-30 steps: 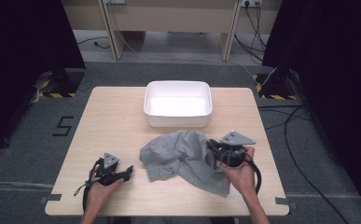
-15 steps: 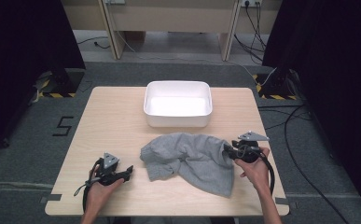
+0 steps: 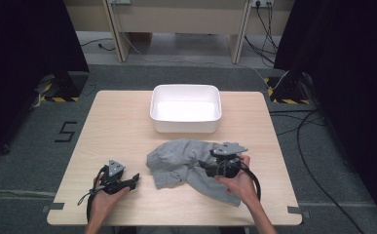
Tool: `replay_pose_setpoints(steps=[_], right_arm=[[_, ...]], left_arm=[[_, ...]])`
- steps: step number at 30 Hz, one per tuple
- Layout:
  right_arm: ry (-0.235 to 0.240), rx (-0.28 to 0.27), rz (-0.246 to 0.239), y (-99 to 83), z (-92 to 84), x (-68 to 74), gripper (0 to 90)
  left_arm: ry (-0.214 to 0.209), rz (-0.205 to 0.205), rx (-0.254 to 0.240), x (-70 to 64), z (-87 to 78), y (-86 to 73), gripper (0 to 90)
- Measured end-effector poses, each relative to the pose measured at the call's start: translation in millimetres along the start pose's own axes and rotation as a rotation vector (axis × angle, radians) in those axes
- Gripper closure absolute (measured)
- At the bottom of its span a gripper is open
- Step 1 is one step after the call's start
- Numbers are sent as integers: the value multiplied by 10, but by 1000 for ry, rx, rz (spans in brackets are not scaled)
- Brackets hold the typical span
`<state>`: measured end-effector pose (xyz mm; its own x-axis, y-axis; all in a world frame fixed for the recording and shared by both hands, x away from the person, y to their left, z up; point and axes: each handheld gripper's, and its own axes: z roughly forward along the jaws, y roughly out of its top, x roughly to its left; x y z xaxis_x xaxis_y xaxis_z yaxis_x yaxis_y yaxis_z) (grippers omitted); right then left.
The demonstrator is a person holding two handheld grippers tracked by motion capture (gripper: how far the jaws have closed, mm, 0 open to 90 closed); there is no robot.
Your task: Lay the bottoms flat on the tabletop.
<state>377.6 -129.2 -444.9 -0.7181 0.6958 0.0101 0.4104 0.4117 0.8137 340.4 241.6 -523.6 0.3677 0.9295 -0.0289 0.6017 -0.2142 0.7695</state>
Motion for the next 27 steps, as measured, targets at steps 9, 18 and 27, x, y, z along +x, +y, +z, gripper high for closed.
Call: replay_pose_setpoints(steps=[9, 18, 27], right_arm=[[36, -21, -75, 357, 445, 286, 347], [102, 41, -199, 628, 939, 691, 324], [110, 88, -161, 525, 1109, 522, 839]], left_arm=[[-2, -3, -3, 1, 2, 0, 305], [-14, -10, -7, 17, -1, -2, 306], [-21, -12, -8, 24, -4, -4, 306]])
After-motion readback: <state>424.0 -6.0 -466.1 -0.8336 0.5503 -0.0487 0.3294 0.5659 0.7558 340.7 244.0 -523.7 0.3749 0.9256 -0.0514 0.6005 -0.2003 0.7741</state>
